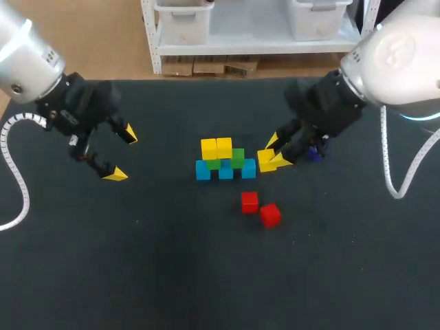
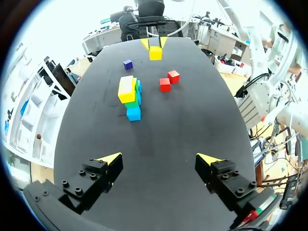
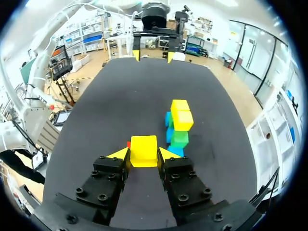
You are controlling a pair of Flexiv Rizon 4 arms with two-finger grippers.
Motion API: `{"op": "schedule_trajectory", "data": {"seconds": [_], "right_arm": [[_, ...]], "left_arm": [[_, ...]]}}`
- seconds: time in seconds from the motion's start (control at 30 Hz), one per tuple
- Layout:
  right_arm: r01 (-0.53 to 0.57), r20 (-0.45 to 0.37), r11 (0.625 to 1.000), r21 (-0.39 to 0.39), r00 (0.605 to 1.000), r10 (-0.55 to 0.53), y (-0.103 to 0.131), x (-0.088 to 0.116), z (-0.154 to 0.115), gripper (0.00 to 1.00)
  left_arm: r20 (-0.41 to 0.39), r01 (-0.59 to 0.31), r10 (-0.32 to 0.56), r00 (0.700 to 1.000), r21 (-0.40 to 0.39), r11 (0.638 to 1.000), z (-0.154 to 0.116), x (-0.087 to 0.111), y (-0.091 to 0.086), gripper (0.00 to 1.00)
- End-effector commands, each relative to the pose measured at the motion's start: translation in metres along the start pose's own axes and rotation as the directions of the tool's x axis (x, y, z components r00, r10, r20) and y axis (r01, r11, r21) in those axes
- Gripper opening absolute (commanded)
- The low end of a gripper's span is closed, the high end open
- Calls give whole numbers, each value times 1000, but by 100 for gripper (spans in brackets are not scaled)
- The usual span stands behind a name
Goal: Place the blue cubes, place green cubes on the blue cubes, place the yellow cubes on the green cubes, then place the red cubes on the yellow cubes, and place purple cube on the red cubes.
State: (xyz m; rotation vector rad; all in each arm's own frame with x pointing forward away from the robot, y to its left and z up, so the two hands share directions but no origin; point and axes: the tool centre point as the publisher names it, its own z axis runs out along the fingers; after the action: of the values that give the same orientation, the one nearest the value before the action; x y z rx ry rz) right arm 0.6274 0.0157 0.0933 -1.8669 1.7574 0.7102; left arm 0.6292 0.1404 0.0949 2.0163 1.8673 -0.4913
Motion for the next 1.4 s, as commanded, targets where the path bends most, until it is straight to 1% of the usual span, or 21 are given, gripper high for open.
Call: {"op": "schedule_trajectory", "data": {"seconds": [0.03,0.27,0.37,0.63,0.9,1.4], "right_arm": [[0,35,1000,9,999,0,-11,9,9,0],[-7,59,1000,23,998,6,-34,12,21,0],[-15,76,999,48,997,11,-43,10,21,0],[-23,102,998,60,995,17,-60,2,28,0],[-2,90,999,46,996,-2,-69,-10,40,0],[-4,83,999,38,997,1,-72,-15,47,0]], "left_arm": [[5,-4,4,1000,-2,1000,0,2,-1,100],[5,-4,4,1000,-2,1000,0,2,-1,100],[5,-4,4,1000,-2,1000,0,2,-1,100],[5,-4,4,1000,-2,1000,0,2,-1,100],[5,-4,4,1000,-2,1000,0,2,-1,100],[5,-4,4,1000,-2,1000,0,2,-1,100]]}}
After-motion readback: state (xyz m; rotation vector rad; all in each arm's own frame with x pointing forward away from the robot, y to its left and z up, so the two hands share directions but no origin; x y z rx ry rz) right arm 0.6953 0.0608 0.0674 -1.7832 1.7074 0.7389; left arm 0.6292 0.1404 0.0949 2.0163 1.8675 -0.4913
